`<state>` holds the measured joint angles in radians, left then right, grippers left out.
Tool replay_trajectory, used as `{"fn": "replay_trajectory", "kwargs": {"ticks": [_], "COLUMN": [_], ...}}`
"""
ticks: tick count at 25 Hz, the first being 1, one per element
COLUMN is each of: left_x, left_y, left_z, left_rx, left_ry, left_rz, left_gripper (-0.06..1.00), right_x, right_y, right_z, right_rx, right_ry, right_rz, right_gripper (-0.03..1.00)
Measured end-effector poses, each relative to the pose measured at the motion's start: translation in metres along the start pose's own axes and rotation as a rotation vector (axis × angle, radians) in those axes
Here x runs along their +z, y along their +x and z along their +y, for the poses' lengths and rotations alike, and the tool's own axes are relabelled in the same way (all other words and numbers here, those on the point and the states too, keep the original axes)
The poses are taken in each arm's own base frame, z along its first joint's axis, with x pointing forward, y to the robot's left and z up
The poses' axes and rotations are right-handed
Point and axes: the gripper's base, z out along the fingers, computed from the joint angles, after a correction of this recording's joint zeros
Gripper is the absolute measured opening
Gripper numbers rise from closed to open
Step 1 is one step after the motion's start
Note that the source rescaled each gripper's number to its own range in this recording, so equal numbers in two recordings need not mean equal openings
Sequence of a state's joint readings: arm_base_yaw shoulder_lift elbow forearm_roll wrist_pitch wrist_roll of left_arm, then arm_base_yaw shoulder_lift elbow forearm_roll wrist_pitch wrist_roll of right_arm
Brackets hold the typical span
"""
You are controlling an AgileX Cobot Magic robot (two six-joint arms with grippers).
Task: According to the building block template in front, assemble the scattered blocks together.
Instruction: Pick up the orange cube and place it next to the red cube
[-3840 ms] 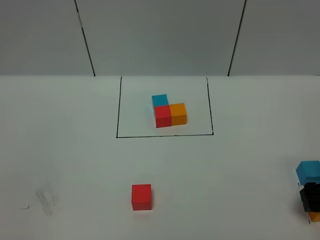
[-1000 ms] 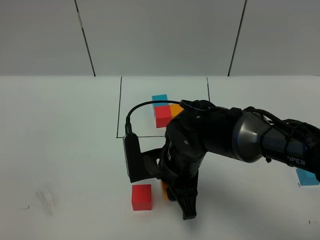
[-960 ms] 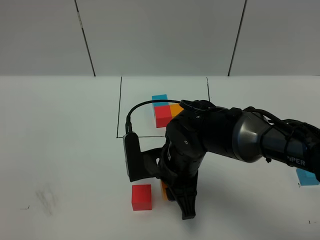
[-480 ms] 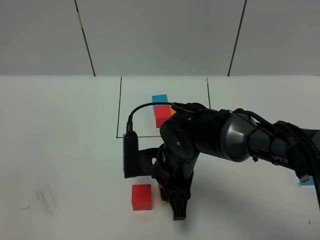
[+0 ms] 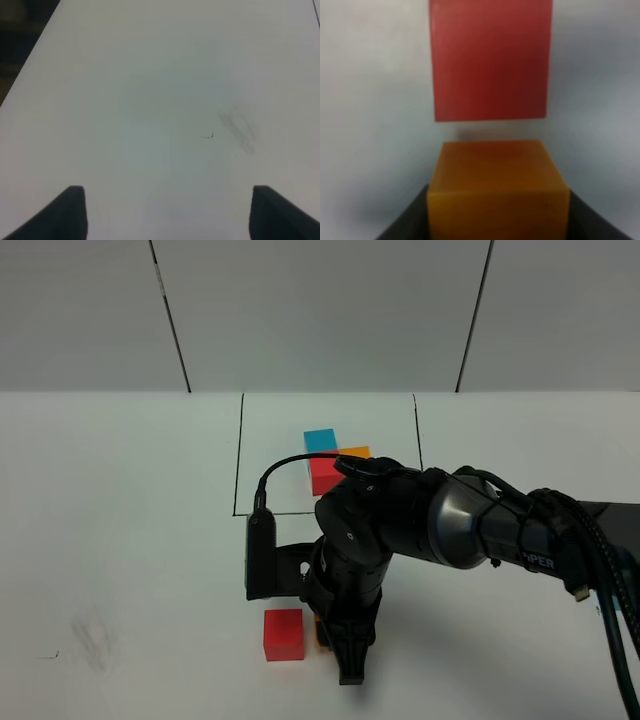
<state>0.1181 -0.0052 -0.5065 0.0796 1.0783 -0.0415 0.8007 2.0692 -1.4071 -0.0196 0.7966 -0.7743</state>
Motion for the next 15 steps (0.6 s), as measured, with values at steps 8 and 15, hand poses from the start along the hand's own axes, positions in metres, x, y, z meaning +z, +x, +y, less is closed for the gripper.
{"fn": "replay_trajectory", "kwargs": {"ticks": [8, 15], "left_x": [0.0000, 0.0000], "left_y": [-0.0001, -0.0001], "left_z": [0.0000, 0.0000], "left_rx": [0.001, 0.001], "left_ry": [0.000, 0.000], "left_rz": [-0.001, -0.001], "left_gripper": [0.63, 0.63], "right_x": [0.0100, 0.0115], "right_y": [-0.0072, -0.0048], "right_z": [-0.0067, -0.0042], "right_rx": [0.052, 0.057], "right_ry": [-0.003, -0.036], "right_rz": [0.000, 0.033], "right_gripper": [0.19, 0.19]}}
